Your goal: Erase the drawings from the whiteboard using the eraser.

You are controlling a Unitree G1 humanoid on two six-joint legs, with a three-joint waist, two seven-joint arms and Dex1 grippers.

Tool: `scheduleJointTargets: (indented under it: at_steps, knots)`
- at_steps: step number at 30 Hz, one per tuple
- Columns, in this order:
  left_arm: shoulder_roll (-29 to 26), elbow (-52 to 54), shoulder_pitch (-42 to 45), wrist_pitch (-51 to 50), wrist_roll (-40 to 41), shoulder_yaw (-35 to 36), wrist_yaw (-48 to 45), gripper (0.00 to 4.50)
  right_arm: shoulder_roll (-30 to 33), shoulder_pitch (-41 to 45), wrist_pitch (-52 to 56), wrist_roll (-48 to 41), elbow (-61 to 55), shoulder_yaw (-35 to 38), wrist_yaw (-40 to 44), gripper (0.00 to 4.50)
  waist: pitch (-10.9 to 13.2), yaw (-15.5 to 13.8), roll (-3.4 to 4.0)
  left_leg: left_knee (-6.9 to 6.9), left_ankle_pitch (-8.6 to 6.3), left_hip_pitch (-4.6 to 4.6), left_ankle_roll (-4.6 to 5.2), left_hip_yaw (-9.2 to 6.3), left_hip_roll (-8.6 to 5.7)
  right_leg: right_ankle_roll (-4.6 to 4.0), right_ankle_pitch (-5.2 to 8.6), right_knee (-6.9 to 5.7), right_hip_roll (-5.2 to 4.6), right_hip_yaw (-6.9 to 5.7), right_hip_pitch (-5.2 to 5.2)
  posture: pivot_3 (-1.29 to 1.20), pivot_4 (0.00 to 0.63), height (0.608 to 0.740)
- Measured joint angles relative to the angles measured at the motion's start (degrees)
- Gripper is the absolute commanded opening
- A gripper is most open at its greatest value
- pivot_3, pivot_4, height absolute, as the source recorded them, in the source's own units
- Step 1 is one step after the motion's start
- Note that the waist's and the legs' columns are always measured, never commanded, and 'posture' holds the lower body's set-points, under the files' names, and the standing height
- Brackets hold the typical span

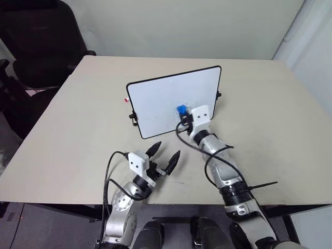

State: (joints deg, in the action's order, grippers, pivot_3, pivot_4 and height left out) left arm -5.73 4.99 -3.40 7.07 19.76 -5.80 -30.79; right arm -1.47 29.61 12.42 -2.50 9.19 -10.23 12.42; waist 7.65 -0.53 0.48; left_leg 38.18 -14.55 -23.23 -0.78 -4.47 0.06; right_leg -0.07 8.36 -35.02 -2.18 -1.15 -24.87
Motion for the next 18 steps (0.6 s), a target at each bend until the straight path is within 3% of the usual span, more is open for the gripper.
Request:
scheduleJointTargets:
  at_steps: [6,15,18]
  knots:
    - [-0.2,0.0,-0.1,0.0,0.2,0.2,-0.1,4.5,0.3,0.1,-1.2,0.5,-0.4,-3.0,3.3,0.21,0.0,-0.1,0.0,0.02,-0.04,-0.1,0.07,0.0,-0.01,0.04,0.05,0.1,-0.01,-0.01,-0.02,0.0,0.15,0.74]
    - [-0.3,0.2,-0.2,0.0,0.3,0.2,-0.1,4.5,1.1,6.8,-2.6,-0.5,6.8,4.9,-1.6,0.21,0.0,-0.2,0.01,0.03,0.27,-0.12,-0.47,-0.02,0.0,-0.3,-0.38,0.02,-0.01,0.0,-0.03,0.0,0.15,0.74]
    - [-0.2,0.2,-0.2,0.0,0.3,0.2,-0.2,4.5,3.4,7.6,-3.2,-0.4,9.3,8.1,-3.6,0.21,0.0,-0.1,0.01,0.03,0.32,-0.13,-0.47,0.0,0.01,0.04,-0.17,0.07,-0.02,0.04,-0.02,0.0,0.15,0.74]
